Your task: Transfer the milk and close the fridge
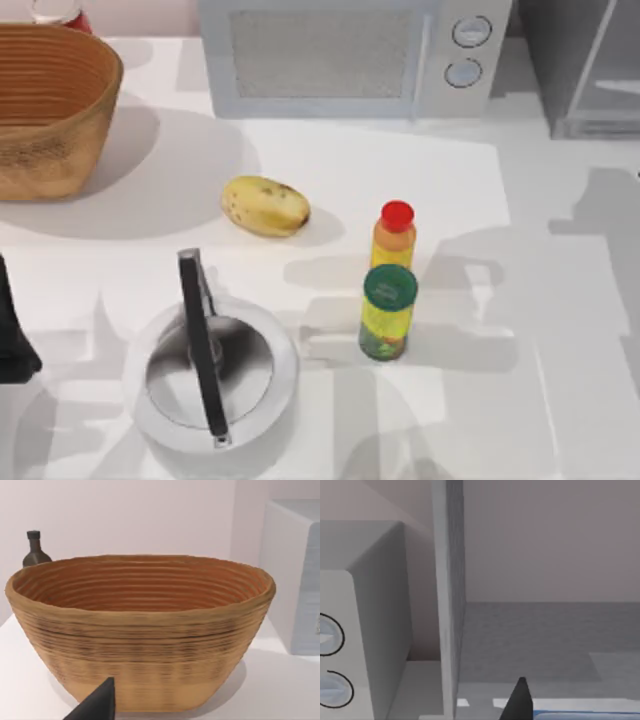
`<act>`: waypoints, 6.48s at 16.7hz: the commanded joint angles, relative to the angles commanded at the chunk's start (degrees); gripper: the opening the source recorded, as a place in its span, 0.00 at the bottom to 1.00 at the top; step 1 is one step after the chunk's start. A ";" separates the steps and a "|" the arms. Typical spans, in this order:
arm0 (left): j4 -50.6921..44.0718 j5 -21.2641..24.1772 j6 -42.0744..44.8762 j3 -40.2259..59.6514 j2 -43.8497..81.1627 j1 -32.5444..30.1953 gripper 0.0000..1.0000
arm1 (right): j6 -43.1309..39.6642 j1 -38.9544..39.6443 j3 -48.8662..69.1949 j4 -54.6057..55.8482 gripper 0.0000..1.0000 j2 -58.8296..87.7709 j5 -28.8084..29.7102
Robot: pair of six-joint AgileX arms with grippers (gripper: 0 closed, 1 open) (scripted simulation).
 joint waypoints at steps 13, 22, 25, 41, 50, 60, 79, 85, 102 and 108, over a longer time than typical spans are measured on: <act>0.00 0.00 0.00 0.00 0.00 0.00 1.00 | -1.52 -7.72 32.57 -12.93 0.00 24.58 -7.43; 0.00 0.00 0.00 0.00 0.00 0.00 1.00 | -2.47 -12.10 51.59 -23.80 0.00 39.65 -12.65; 0.00 0.00 0.00 0.00 0.00 0.00 1.00 | -2.37 -11.81 51.35 -23.69 0.00 39.43 -12.53; 0.00 0.00 0.00 0.00 0.00 0.00 1.00 | -2.47 -12.10 51.59 -23.80 0.68 39.65 -12.65; 0.00 0.00 0.00 0.00 0.00 0.00 1.00 | -2.47 -12.10 51.59 -23.80 1.00 39.65 -12.65; 0.00 0.00 0.00 0.00 0.00 0.00 1.00 | -0.98 -11.91 45.51 -28.72 1.00 30.79 -11.49; 0.00 0.00 0.00 0.00 0.00 0.00 1.00 | 0.26 -2.04 -11.04 -59.32 1.00 -73.14 -4.91; 0.00 0.00 0.00 0.00 0.00 0.00 1.00 | -1.01 -0.68 -22.60 -63.72 1.00 -86.66 -2.34; 0.00 0.00 0.00 0.00 0.00 0.00 1.00 | -2.25 -0.49 -4.94 -98.74 1.00 -108.33 -2.42; 0.00 0.00 0.00 0.00 0.00 0.00 1.00 | -2.85 -0.67 5.38 -127.94 1.00 -121.08 -2.11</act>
